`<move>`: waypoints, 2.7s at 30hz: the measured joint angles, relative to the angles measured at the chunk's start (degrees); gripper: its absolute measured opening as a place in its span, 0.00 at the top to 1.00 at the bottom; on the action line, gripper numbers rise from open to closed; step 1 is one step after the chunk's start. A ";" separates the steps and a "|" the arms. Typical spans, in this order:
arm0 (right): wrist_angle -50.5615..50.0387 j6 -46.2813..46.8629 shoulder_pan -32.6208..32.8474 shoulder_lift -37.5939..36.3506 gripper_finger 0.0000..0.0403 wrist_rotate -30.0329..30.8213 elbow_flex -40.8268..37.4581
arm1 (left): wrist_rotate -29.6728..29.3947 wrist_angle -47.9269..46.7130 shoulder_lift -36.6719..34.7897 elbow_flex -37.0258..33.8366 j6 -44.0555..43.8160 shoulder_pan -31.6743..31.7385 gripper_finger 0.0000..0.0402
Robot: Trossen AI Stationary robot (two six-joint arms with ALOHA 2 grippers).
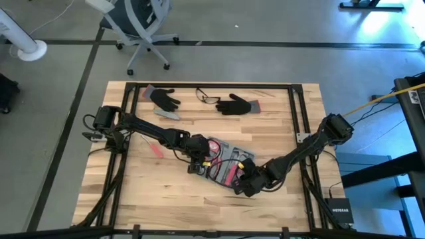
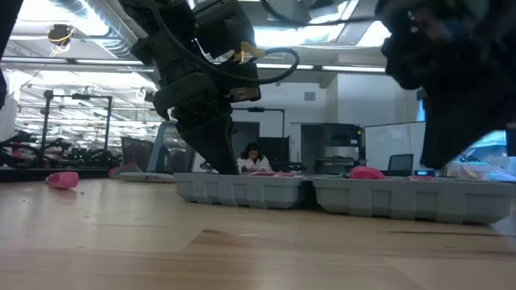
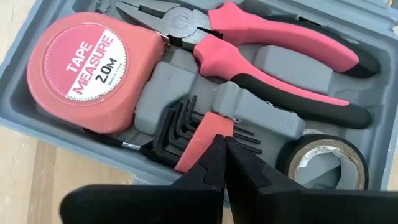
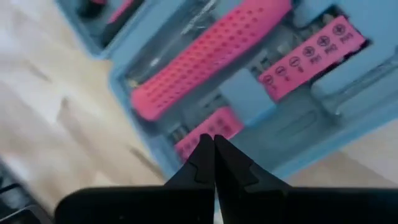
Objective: Prefit tool cases
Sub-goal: Put the orange multi bit set into the gray prefit tool case
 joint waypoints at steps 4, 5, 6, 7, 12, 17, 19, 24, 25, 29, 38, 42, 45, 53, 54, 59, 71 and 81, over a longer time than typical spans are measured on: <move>9.45 -0.25 -0.73 2.08 1.00 -1.05 -2.05 | -0.02 0.02 0.04 -0.02 -0.24 0.00 1.00; 10.74 -0.25 -0.74 2.14 1.00 -1.10 -2.60 | -0.01 0.03 0.04 -0.02 -0.31 -0.01 1.00; 11.43 -0.29 -0.76 2.17 1.00 -1.07 -3.04 | 0.02 0.04 0.04 -0.04 -0.49 0.00 1.00; 11.76 -0.43 -0.82 2.17 1.00 -1.03 -3.25 | 0.01 0.04 0.04 -0.02 -0.65 0.00 1.00; 13.70 -3.36 -2.74 3.54 1.00 -5.68 -3.82 | 0.02 0.15 0.05 -0.04 -1.81 -0.02 1.00; 14.08 -5.65 -2.95 0.35 1.00 -3.49 -3.95 | 0.02 0.20 0.07 -0.04 -1.70 -0.02 1.00; 13.66 -7.89 -3.15 -2.12 1.00 -3.38 -3.03 | 0.02 0.22 0.07 -0.04 -1.70 -0.02 1.00; 4.51 -11.02 -3.01 -7.24 1.00 -3.00 -0.22 | 0.03 0.50 0.07 -0.07 -1.78 -0.02 1.00; 1.76 -11.27 -3.01 -7.81 1.00 -3.01 0.58 | 0.04 0.57 0.07 -0.07 -1.75 -0.02 1.00; -2.89 -11.55 -2.99 -7.95 1.00 -3.26 1.51 | 0.04 0.81 0.09 -0.09 -1.83 -0.02 1.00; 7.38 -11.42 -2.94 3.28 1.00 -8.21 -2.00 | -0.01 1.11 0.09 -0.10 -1.86 -0.02 1.00; 11.13 -11.41 -3.02 7.98 1.00 -17.71 -1.91 | 0.11 1.27 0.11 -0.11 -1.42 -0.02 1.00; 7.36 -13.46 -3.04 5.14 1.00 -17.23 -0.77 | -0.07 1.46 0.17 -0.09 -1.44 0.02 1.00; -11.60 -23.29 -6.41 -2.92 1.00 -15.38 7.82 | -0.63 2.15 0.17 -0.11 -1.37 0.07 1.00; -13.19 -24.11 -6.53 -2.90 1.00 -15.06 8.95 | -0.61 2.25 0.17 -0.11 -1.64 0.07 1.00; -13.95 -25.19 -6.99 -2.55 1.00 -11.50 11.35 | -0.69 2.36 0.17 -0.11 -1.88 0.09 1.00; -8.63 -28.72 -9.75 4.56 1.00 -18.87 11.30 | -0.73 2.32 0.15 -0.11 -3.02 -0.17 1.00; -7.37 -29.78 -9.03 5.32 1.00 -19.03 11.28 | -0.83 2.36 0.15 -0.11 -3.61 -0.63 1.00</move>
